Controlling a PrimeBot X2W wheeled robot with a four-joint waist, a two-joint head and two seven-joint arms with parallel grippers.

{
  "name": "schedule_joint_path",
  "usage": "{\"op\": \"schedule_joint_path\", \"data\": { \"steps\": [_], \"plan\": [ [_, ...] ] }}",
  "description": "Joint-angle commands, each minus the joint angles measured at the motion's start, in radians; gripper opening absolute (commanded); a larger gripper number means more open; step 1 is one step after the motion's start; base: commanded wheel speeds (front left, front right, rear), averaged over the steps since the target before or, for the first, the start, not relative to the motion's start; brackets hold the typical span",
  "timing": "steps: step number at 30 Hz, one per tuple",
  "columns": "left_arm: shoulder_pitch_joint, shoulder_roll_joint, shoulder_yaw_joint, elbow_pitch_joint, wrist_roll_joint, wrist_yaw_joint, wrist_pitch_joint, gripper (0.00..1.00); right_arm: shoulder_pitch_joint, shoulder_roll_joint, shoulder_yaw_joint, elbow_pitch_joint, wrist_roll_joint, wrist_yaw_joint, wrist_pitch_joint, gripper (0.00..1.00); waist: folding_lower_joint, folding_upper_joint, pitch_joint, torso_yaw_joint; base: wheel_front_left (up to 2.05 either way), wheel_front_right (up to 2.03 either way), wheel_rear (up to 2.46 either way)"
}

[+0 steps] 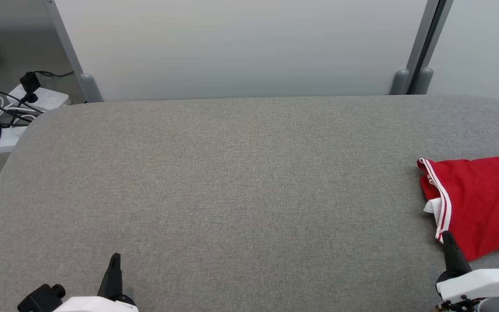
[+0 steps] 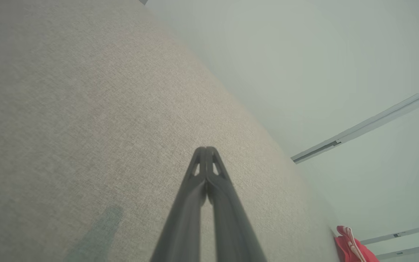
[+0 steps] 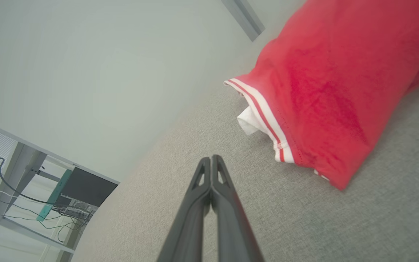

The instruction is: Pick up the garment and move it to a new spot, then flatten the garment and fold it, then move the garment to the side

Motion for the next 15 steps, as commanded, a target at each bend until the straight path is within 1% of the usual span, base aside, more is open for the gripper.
{"op": "schedule_joint_path", "data": {
  "steps": [1, 15],
  "plan": [
    [-0.058, 0.017, 0.024, -0.034, -0.034, -0.013, 0.008, 0.00, -0.027, -0.008, 0.004, -0.039, 0.037, 0.002, 0.010, 0.00, -0.0001, -0.0001, 0.001, 0.000, 0.00, 0.00, 0.00],
    [-0.072, 0.019, 0.039, -0.053, -0.193, -0.029, 0.049, 0.00, -0.024, -0.002, -0.010, -0.072, 0.197, 0.003, 0.050, 0.00, -0.0001, -0.0001, 0.007, 0.000, 0.00, 0.00, 0.00]
  ]
}}
